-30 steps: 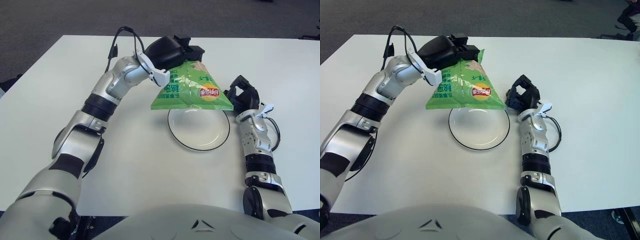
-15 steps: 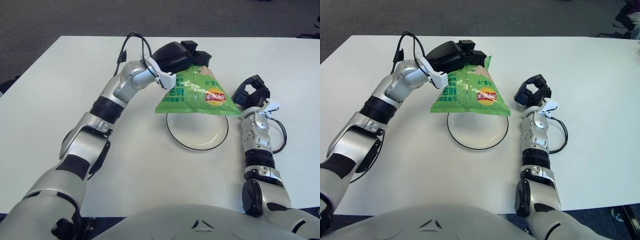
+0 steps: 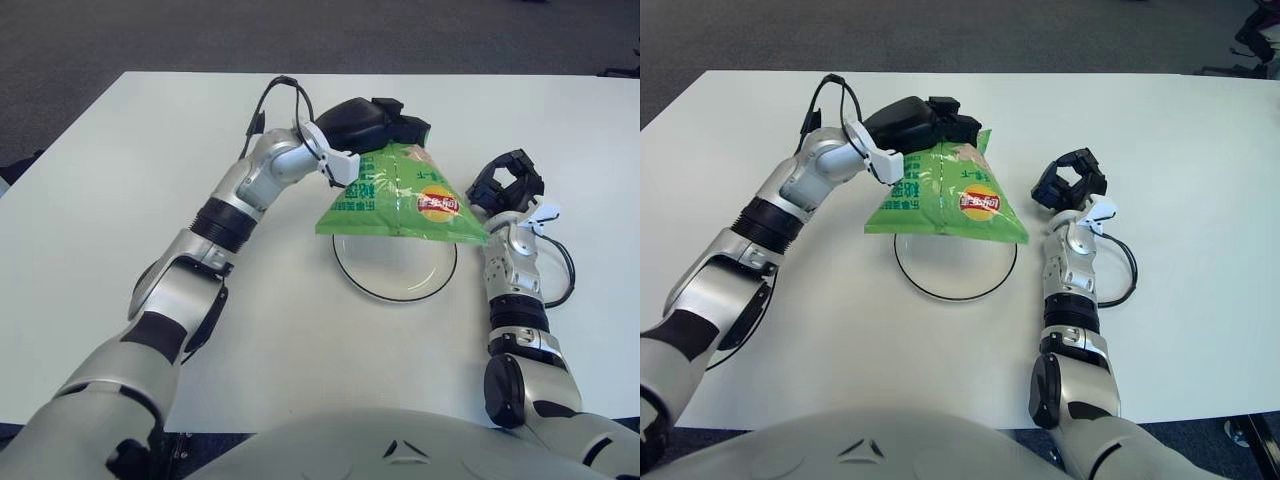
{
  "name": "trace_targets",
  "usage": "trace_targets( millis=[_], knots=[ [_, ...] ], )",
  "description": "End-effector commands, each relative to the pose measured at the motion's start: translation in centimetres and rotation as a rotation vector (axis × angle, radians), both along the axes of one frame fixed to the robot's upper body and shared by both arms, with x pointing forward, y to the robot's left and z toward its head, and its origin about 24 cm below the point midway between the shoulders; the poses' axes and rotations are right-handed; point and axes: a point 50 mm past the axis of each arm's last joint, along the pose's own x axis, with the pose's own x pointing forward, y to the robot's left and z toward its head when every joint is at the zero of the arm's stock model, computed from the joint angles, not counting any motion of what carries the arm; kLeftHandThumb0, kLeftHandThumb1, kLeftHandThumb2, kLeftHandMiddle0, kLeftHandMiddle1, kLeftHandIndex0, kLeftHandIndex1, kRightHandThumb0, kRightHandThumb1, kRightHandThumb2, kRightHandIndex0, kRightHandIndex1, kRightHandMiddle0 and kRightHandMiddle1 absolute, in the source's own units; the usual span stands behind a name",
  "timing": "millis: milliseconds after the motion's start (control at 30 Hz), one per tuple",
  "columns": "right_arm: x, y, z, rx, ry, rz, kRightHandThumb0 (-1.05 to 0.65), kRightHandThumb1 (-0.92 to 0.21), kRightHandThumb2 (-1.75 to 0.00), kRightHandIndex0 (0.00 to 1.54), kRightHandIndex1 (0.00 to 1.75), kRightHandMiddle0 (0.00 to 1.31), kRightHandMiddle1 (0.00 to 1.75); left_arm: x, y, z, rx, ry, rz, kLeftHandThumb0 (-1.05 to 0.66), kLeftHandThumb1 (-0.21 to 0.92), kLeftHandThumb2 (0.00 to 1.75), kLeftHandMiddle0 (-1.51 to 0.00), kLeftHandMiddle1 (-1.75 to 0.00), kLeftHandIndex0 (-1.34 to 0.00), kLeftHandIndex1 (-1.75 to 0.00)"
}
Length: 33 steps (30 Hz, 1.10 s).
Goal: Put the snack into the plate.
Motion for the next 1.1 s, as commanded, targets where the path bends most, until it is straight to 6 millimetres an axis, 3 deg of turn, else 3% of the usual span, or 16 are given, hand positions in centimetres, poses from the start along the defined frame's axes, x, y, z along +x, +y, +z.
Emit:
trace_targets(
  millis=[0,433,633,1067],
  knots=[
    [-1.4,0.3,-3.1,0.026,0.107,-0.011,-0.52,-0.23,-1.43,1.35,1.75,0.69,1.75,-0.1,-0.6,-1.2,0.009,0.050,-0.014,0.56,0.11,1.57,-0.78,-1.75,-1.06,-1.75],
    [-1.5,0.5,-3.2,0.044,0.108,-0.012,-0.52,-0.23,-1.43,1.34,1.75,0.69,1.75,-0.4,-1.1,-2.6,0.135,0.100,-0.021,0.56,0.10,1.58,-0.79,-1.75,-1.08,-1.75],
    [-1.5,0.6,-3.1,0.076,0.095,-0.007,-0.52,-0.23,-1.43,1.31,1.75,0.69,1.75,-0.8,-2.0,-4.6,0.171,0.132,-0.028,0.56,0.10,1.58,-0.79,-1.75,-1.06,-1.75],
    [-1.6,0.9,-3.0,0.067,0.078,0.002,-0.52,-0.23,-1.43,1.30,1.75,0.69,1.75,-1.2,-2.1,-5.1,0.306,0.037,-0.067,0.55,0.12,1.56,-0.77,-1.75,-0.98,-1.75]
  ],
)
